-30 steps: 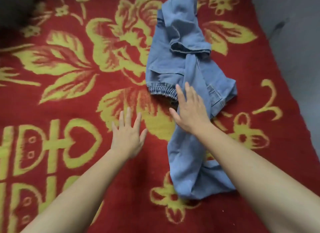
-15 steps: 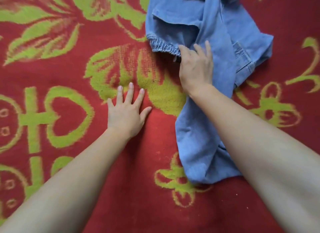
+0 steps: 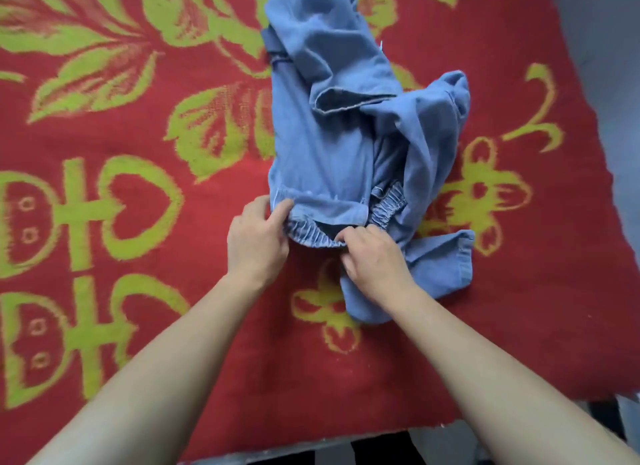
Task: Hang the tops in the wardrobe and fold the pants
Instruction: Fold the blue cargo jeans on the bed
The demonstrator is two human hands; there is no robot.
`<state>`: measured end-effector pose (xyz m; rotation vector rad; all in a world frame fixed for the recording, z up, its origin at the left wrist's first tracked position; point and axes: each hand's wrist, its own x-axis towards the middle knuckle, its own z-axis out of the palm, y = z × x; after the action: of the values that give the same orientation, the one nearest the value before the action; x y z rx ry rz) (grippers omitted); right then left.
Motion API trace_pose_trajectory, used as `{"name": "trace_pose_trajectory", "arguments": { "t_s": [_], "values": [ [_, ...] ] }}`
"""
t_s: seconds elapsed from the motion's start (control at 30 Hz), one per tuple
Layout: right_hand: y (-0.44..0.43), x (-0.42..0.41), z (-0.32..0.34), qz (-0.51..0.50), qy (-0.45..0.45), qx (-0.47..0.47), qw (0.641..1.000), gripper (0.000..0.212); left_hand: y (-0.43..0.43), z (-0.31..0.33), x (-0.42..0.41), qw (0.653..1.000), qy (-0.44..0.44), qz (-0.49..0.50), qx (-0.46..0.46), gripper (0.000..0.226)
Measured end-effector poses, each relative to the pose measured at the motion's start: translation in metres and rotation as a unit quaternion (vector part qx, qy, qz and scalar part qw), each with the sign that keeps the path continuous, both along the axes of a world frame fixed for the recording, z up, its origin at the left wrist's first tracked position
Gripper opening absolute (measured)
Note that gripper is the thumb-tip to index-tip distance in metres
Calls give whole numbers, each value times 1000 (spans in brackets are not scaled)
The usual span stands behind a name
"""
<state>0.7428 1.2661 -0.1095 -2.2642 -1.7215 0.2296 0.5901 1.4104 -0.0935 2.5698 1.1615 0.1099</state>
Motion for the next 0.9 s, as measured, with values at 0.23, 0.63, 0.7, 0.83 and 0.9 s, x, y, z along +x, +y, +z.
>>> {"name": "trace_pose_trajectory", "arguments": {
  "t_s": [0.23,0.63,0.7,0.83,0.9],
  "values": [
    [-18,-4,28,-90,-81,-111,986,25,-37,47,-42,999,37,4,12,22],
    [11,16,245,-89,2,80,993,41,7,261,-49,979,-74,115,151,22],
    [8,19,255,-100,42,64,992,38,11,283,-61,978,-54,150,135,30],
    [-10,15,229,-172,52,-131,975,36,4,280,-93,976,12,194,101,43],
    [-23,3,212,-245,135,-162,946,39,-9,259,-104,973,60,218,52,40]
  ]
}}
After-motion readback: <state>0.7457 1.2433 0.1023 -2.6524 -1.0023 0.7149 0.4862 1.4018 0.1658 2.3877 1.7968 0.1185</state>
